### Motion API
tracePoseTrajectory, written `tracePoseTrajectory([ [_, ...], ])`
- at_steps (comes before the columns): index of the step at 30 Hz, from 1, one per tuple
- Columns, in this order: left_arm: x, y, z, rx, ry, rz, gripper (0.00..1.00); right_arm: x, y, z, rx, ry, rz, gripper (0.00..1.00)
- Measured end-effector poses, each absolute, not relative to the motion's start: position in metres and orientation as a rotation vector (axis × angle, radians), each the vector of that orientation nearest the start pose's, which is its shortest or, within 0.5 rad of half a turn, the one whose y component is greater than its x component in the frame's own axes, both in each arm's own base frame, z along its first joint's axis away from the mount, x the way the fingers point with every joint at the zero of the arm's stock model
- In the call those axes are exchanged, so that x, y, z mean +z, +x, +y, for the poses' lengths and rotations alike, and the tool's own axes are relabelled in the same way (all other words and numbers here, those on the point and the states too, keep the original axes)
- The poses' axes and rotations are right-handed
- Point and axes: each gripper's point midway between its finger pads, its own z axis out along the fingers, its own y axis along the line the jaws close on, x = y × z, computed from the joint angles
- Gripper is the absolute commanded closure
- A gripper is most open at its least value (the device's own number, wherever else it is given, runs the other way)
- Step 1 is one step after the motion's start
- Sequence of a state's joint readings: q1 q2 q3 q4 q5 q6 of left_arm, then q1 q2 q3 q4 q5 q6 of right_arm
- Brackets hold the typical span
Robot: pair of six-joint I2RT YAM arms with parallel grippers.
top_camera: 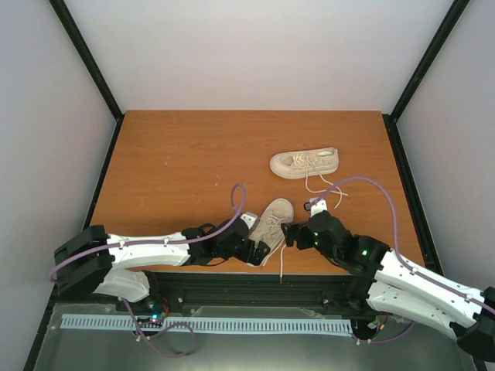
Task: Tie the shoes
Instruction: Place the shoe at the center of the board.
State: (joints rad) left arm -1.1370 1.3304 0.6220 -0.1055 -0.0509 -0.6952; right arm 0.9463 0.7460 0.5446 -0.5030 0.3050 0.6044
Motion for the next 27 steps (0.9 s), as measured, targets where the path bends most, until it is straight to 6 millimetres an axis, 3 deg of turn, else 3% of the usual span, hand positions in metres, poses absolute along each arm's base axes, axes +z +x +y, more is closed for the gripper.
tracePoseTrajectory([
  [4,0.081,0.148,-0.318,-0.832,0.551,2.470,0.00,0.143,0.193,0.179,0.551,-0.218,2.270,0.09],
  [9,0.112,0.153,-0.313,-0.853,0.525,2.390,0.00,0.116,0.205,0.171,0.604,-0.168,2.337,0.16],
  [12,0.135,0.164,-0.310,-0.803,0.508,2.349,0.00,0.104,0.204,0.173,0.651,-0.172,2.372,0.18],
  [15,0.153,0.183,-0.308,-0.749,0.499,2.333,0.00,0.107,0.202,0.181,0.705,-0.195,2.362,0.20],
  [20,0.164,0.212,-0.306,-0.659,0.551,2.321,0.00,0.110,0.205,0.186,0.737,-0.195,2.332,0.23],
  [27,0.190,0.218,-0.325,-0.719,0.775,2.215,0.00,0.099,0.210,0.193,0.743,-0.200,2.364,0.23],
])
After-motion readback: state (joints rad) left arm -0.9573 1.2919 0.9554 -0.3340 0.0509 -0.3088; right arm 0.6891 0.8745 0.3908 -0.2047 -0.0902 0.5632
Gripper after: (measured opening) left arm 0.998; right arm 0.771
